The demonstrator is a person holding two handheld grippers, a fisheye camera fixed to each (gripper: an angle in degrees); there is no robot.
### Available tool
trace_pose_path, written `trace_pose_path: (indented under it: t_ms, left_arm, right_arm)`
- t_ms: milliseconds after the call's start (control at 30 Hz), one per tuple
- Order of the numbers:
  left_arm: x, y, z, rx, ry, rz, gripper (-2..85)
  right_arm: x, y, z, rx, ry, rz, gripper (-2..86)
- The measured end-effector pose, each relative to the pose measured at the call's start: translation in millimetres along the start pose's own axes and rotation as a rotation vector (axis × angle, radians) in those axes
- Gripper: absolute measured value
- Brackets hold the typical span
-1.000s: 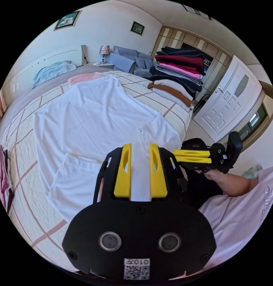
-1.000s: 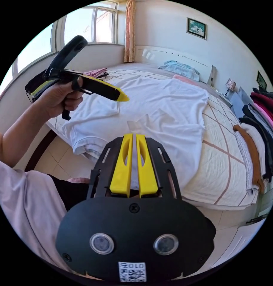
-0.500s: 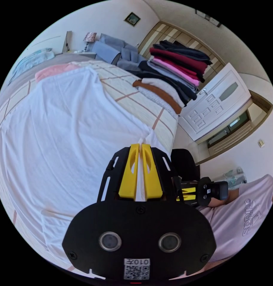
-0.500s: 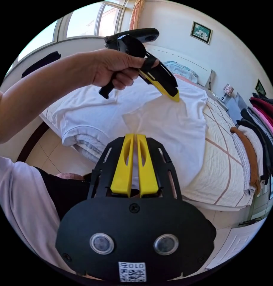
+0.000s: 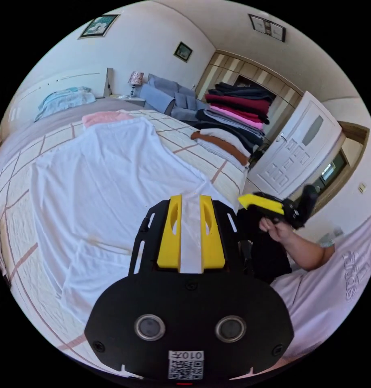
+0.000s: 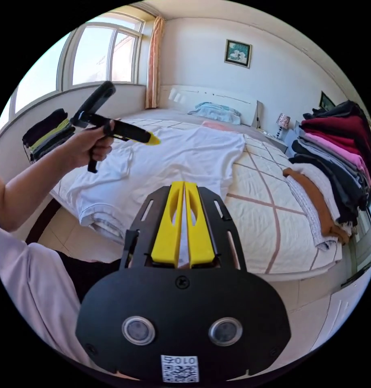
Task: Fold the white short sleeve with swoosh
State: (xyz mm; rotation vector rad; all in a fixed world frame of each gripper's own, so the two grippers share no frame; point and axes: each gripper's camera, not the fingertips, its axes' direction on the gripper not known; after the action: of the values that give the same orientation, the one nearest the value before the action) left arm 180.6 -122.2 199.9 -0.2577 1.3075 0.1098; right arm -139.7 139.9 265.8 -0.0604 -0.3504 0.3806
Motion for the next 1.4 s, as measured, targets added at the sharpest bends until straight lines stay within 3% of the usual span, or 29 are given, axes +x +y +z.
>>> trace_pose_path:
  t_ms: [67,167,233,300,367,567,667,867,1000,1100,1400]
  left_arm:
    - [34,15,24,-0.142,0.143,0.086,6.3]
    - [35,42,57,-0.271,0.048,0.006,6.2]
    - [33,58,44,-0.190,0.053,-0.044,6.1]
    - [54,71,9,-0.064,-0.032,0.006,6.1]
    - [98,100,-35,0.008,-0.233,0.157,6.1]
    - [184,201,-56,-0.171,-0.703,0.395,6.9]
    - [219,238,-27,-0.270,-0.798,0.574,7.4]
    - [252,265,31,-0.373,-0.805,0.856,7.6]
    - [252,265,49,-0.387,-0.839,0.907,6.1]
    - [248,255,52,-0.377,-0.864,0.883,3.2]
    - [189,143,-31,-0.353,-0.402,0.476,-0.1]
  right_arm:
    - [25,-19,20,-0.091,-0.092,0.021,3.2]
    - [49,-32,62,-0.196,-0.180,0.080,4.6]
    - [56,-28,89,-0.308,-0.104,0.094,5.1]
    - [57,-25,73,-0.251,-0.099,0.102,5.9]
    - [44,-18,50,-0.215,-0.019,0.054,6.6]
    - [-29,54,31,-0.332,0.014,-0.045,8.1]
    - [-71,80,36,-0.381,0.031,-0.150,8.3]
    - [-115,69,54,-0.440,-0.021,-0.247,8.5]
    - [-124,59,55,-0.427,-0.031,-0.244,8.6]
    - [-128,61,56,-0.427,-0.027,-0.232,8.6]
    - [-161,74,61,-0.379,0.120,-0.362,11.3]
